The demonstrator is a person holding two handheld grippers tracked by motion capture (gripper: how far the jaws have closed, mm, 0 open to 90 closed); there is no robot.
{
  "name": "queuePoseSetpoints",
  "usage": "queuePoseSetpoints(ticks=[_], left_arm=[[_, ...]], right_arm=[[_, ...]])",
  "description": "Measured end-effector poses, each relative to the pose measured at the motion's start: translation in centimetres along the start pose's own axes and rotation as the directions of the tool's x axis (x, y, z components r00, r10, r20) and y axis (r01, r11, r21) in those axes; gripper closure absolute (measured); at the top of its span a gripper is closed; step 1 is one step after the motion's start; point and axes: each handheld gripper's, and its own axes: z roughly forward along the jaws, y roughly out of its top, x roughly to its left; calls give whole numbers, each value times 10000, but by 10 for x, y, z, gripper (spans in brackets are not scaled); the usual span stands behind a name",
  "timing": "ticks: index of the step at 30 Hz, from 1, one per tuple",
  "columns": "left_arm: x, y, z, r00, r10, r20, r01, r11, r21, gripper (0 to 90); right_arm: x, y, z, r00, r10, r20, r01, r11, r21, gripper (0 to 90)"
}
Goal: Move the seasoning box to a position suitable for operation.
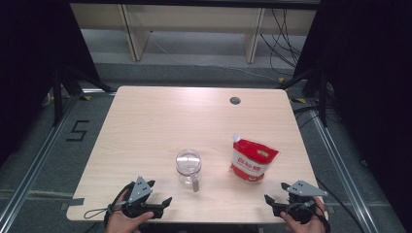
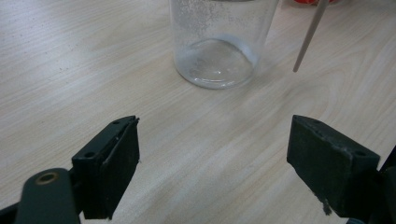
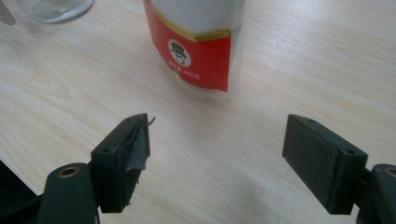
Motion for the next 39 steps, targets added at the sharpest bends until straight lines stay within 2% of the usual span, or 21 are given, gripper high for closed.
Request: queuePoseSetpoints(ticks=[2,5,6,8,10,11,14,15,16,17,18,22,25,27,30,34,35,36,37,38,39], left_arm=[[0,0,-1,9999,106,-12,-105,9999,43,173],[0,0,0,9998,-52,168,53,9999,-93,184],[-2,0,0,9991,-332,276,336,9993,-160,192],[-2,0,0,9994,-204,284,207,9997,-121,223],[-3,1,1,9989,-313,345,319,9994,-167,230],[-5,3,2,9980,-382,494,394,9989,-250,252],[-6,6,3,9985,-129,536,138,9998,-151,289],[-8,7,4,9979,-216,606,230,9995,-232,296],[-10,9,5,9972,-71,745,92,9996,-281,335],[-10,9,5,9972,-71,745,92,9996,-281,348],[-14,10,7,9970,-122,768,148,9993,-333,368],[-23,13,13,9954,269,920,-234,9990,-389,439],[-28,17,16,9937,497,1004,-453,9979,-453,488],[-29,18,18,9932,609,988,-556,9969,-556,522],[-38,22,26,9910,646,1170,-551,9951,-826,585],[-46,25,33,9876,920,1269,-821,9933,-811,625],[-48,26,35,9871,983,1267,-879,9925,-850,630],[-51,27,37,9871,903,1324,-790,9929,-885,633],[-52,28,40,9868,902,1348,-782,9927,-921,636],[-53,29,42,9859,976,1356,-859,9922,-899,639],[-55,30,44,9854,1040,1345,-932,9921,-839,642]], right_arm=[[0,0,0,10000,-36,25,36,10000,-8,239],[0,0,0,10000,-44,2,44,10000,-18,239],[0,0,0,10000,-52,6,52,10000,-8,238],[0,0,0,10000,-49,42,49,10000,-7,238],[0,0,0,10000,-51,46,51,10000,-4,237],[4,-1,0,9988,485,101,-486,9988,67,236],[4,-1,0,9989,453,102,-454,9989,88,235],[3,-1,1,9992,407,52,-407,9992,54,235],[0,-1,1,9999,96,140,-96,10000,-20,235],[0,-1,1,9999,96,140,-96,10000,-20,235],[-1,-1,2,10000,44,-61,-44,10000,-14,234],[-1,-1,3,9995,180,-244,-185,9997,-185,233],[-1,0,2,9998,105,-154,-106,9999,-81,232],[4,-1,1,9982,573,-150,-572,9983,73,232],[0,-1,3,9998,145,-167,-148,9997,-198,232],[1,0,4,9994,151,-313,-158,9997,-209,232],[2,0,3,9991,300,-302,-302,9995,-75,232],[2,0,3,9991,302,-299,-304,9995,-77,231],[0,0,3,9997,49,-253,-54,9998,-183,231],[3,-1,4,9984,453,-349,-459,9988,-149,231],[1,-1,4,9988,350,-355,-357,9992,-183,230]])
